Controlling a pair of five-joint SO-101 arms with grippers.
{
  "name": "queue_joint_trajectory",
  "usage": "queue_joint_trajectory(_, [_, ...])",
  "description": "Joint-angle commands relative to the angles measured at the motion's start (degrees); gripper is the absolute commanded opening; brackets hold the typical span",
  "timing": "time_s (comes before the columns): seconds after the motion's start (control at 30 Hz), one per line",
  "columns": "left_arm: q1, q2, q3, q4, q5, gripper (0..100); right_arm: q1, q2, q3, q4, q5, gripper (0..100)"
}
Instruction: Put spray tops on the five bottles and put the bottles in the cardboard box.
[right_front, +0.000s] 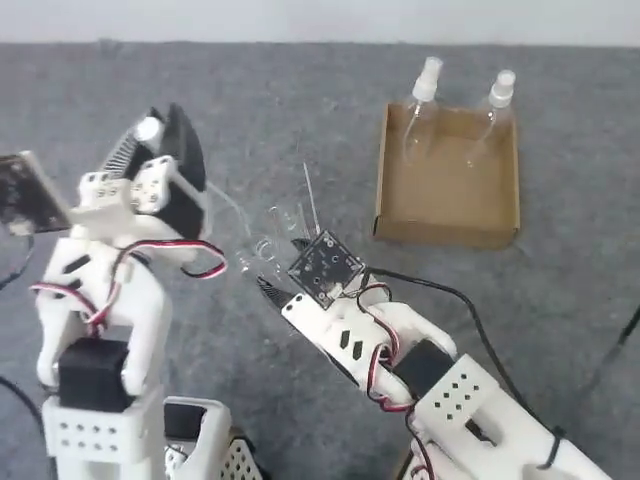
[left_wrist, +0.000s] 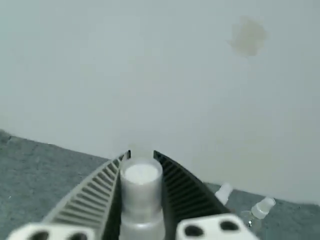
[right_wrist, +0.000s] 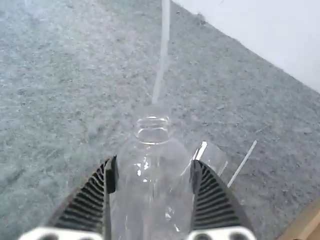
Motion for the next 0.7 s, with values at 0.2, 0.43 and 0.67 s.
queue_joint_trajectory(0.2, [4.48,0.26,-0.84,4.04,0.62,1,0.92,-2.24,-0.44,-1.36,-0.88,0.6])
queue_joint_trajectory(0.43, [4.48,0.18,-4.09,4.66,-0.79,1,0.92,-2.59,-0.35,0.31,-1.05,0.6])
queue_joint_trajectory(0.67, [4.40,-0.18,-8.04,4.92,-3.16,1,0.92,-2.68,-0.35,0.31,-1.05,0.6])
